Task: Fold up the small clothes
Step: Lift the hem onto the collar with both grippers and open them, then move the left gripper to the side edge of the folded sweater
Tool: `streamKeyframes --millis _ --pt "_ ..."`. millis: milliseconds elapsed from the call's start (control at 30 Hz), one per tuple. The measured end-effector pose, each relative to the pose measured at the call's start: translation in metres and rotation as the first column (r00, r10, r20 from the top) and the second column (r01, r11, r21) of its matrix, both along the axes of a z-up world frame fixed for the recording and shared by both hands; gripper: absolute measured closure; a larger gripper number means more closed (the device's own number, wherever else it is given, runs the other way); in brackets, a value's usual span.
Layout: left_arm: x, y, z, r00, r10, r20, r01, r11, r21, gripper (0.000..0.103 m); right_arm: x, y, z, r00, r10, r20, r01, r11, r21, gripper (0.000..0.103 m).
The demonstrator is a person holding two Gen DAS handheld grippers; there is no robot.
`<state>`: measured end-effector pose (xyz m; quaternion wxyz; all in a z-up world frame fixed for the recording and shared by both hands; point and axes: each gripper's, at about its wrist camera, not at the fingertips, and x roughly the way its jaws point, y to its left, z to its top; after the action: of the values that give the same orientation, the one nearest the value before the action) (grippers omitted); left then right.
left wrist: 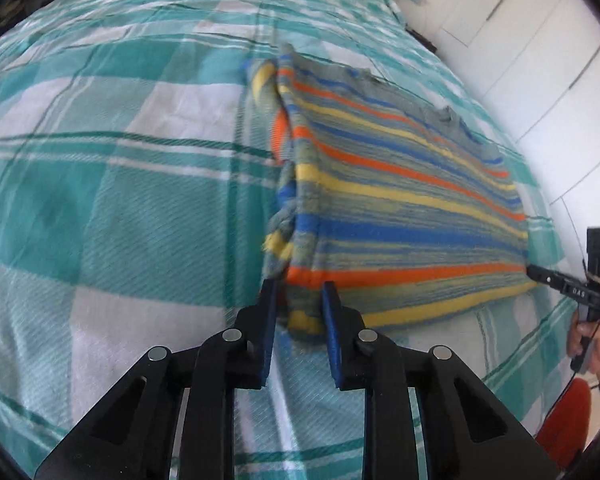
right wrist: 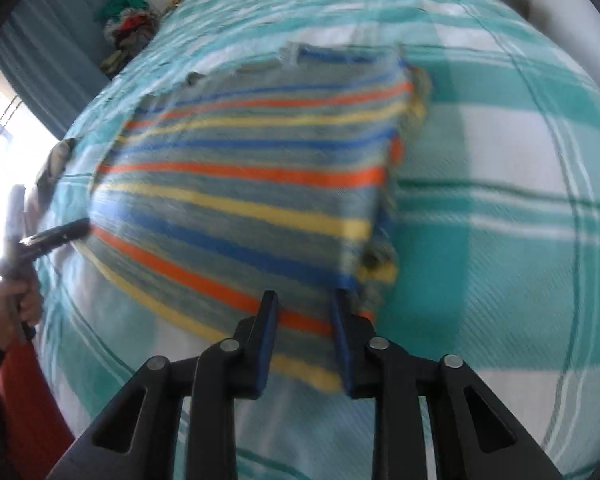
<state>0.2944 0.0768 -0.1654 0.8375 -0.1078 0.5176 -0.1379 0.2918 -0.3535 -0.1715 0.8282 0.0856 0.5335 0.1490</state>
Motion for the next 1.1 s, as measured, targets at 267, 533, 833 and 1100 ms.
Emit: streamKeyframes --millis 267,533,833,1100 --pt "-0.047 -0.04 0.05 0.99 -0.044 0.134 0.032 0.995 0.09 0.028 -0.03 -0.001 0.047 0.977 -0.164 0.135 0.189 0.962 -0.199 0.049" --pt "-0.067 -0.118 0.051 0.968 -0.204 0.144 0.179 0.968 0.174 0.024 -0.032 0.027 0.083 0.962 -0.131 0.241 0.193 0.948 -0.254 0.041" --pt "-0.08 -0.212 0.049 0.898 -0.405 0.17 0.359 0.9 0.249 0.025 -0.026 0.016 0.084 0.959 -0.123 0.253 0.172 0.968 -0.181 0.041" --pt "-0.066 -0.324 0.027 0.767 -0.61 0.202 0.543 0.783 0.303 0.046 0.025 -0.061 0.056 0.977 -0.177 0.12 0.16 0.977 0.139 0.041"
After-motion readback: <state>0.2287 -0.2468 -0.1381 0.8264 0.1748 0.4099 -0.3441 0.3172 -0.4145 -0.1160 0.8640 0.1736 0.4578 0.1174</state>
